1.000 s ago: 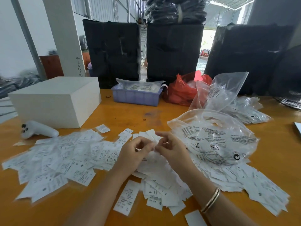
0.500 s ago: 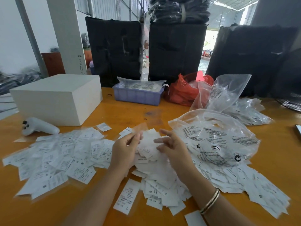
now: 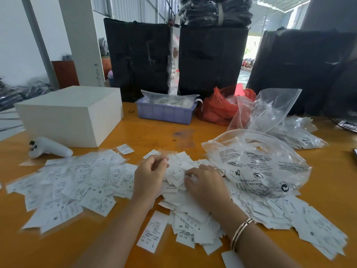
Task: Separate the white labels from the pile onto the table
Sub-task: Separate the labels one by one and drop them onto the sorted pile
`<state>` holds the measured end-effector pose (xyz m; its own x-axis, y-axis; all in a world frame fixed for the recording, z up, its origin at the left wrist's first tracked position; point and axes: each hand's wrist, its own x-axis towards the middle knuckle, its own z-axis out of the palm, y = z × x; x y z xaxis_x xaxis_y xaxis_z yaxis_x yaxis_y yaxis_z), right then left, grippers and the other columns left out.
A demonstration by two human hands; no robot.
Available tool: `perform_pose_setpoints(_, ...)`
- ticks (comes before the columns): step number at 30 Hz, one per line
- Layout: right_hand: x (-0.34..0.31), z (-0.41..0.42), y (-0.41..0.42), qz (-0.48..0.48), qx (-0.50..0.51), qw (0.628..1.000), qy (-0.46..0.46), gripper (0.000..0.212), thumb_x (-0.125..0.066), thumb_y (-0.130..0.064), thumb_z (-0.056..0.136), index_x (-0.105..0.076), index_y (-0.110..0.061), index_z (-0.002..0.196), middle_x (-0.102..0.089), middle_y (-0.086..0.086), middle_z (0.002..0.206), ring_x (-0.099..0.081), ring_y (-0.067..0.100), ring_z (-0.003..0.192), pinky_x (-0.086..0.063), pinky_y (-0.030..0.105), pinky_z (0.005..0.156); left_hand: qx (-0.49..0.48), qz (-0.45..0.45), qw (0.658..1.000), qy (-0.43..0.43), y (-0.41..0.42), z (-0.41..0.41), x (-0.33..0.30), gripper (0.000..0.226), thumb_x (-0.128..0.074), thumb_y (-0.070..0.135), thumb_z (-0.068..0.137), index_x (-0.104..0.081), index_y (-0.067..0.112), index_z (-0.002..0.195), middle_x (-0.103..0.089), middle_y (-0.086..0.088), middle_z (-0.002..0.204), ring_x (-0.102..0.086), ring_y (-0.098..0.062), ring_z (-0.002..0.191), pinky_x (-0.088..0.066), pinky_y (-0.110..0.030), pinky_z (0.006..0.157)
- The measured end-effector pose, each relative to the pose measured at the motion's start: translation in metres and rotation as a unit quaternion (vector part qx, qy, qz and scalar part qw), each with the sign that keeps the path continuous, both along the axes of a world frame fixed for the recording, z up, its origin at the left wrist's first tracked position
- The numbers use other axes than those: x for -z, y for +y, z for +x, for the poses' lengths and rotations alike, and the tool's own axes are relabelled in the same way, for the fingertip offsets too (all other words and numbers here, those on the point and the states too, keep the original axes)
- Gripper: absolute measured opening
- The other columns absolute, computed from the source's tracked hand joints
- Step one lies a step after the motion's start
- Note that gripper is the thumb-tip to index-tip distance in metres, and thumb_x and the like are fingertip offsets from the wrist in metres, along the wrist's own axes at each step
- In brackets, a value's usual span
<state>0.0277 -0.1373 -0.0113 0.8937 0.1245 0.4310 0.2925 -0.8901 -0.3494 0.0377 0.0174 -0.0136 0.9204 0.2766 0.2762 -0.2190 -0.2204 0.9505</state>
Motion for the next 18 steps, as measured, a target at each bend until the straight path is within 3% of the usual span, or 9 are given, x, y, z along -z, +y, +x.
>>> perform_pose_setpoints(4, 0.002, -0.004, -0.002, -0.082, -0.008, 0.997, 0.0, 0.037, -0.047, -0.039, 0.088, -0.064, -0.025, 0.118, -0.063, 0.0, 0.099, -0.053, 0.02, 0.096, -0.037, 0.029, 0.087, -0.003, -0.011, 1.0, 0.007, 0.002, 0.001, -0.001, 0.015, -0.058, 0.018, 0.092, -0.062, 0.031, 0.086, -0.071, 0.016, 0.085, -0.064, 0.0, 0.089, -0.048, -0.017, 0.07)
perform_pose_setpoints(8, 0.003, -0.009, -0.007, -0.122, -0.014, 0.992, 0.004, 0.039, -0.043, -0.043, 0.092, -0.061, -0.026, 0.122, -0.061, -0.001, 0.102, -0.052, 0.021, 0.098, -0.038, 0.031, 0.085, -0.008, 0.019, 1.0, 0.002, 0.005, 0.002, -0.001, 0.018, -0.06, 0.013, 0.09, -0.06, 0.031, 0.088, -0.07, 0.02, 0.082, -0.063, 0.006, 0.087, -0.045, -0.007, 0.059)
perform_pose_setpoints(10, 0.003, -0.011, -0.008, -0.13, -0.017, 0.991, -0.014, 0.036, -0.038, -0.041, 0.095, -0.065, -0.026, 0.113, -0.061, -0.003, 0.098, -0.052, 0.019, 0.094, -0.036, 0.029, 0.081, -0.007, 0.014, 1.0, 0.001, 0.005, 0.001, -0.002, 0.016, -0.06, 0.015, 0.091, -0.06, 0.031, 0.087, -0.07, 0.022, 0.081, -0.062, 0.009, 0.084, -0.045, -0.006, 0.057)
perform_pose_setpoints(13, 0.001, -0.014, -0.007, -0.122, -0.024, 0.991, -0.05, 0.033, -0.042, -0.033, 0.096, -0.072, -0.021, 0.098, -0.062, -0.002, 0.089, -0.052, 0.018, 0.086, -0.039, 0.029, 0.08, -0.002, 0.01, 1.0, -0.002, 0.006, 0.0, -0.001, 0.015, -0.057, 0.02, 0.093, -0.062, 0.032, 0.087, -0.071, 0.018, 0.081, -0.065, 0.003, 0.085, -0.048, -0.014, 0.065)
perform_pose_setpoints(18, -0.004, -0.016, -0.005, -0.111, 0.005, 0.988, -0.105, 0.013, -0.07, -0.017, 0.079, -0.07, -0.014, 0.066, -0.058, -0.002, 0.065, -0.055, 0.018, 0.061, -0.045, 0.031, 0.061, 0.008, 0.018, 1.0, -0.008, 0.004, -0.002, -0.002, 0.016, -0.059, 0.023, 0.092, -0.065, 0.035, 0.082, -0.072, 0.017, 0.083, -0.064, 0.003, 0.083, -0.05, -0.018, 0.071)
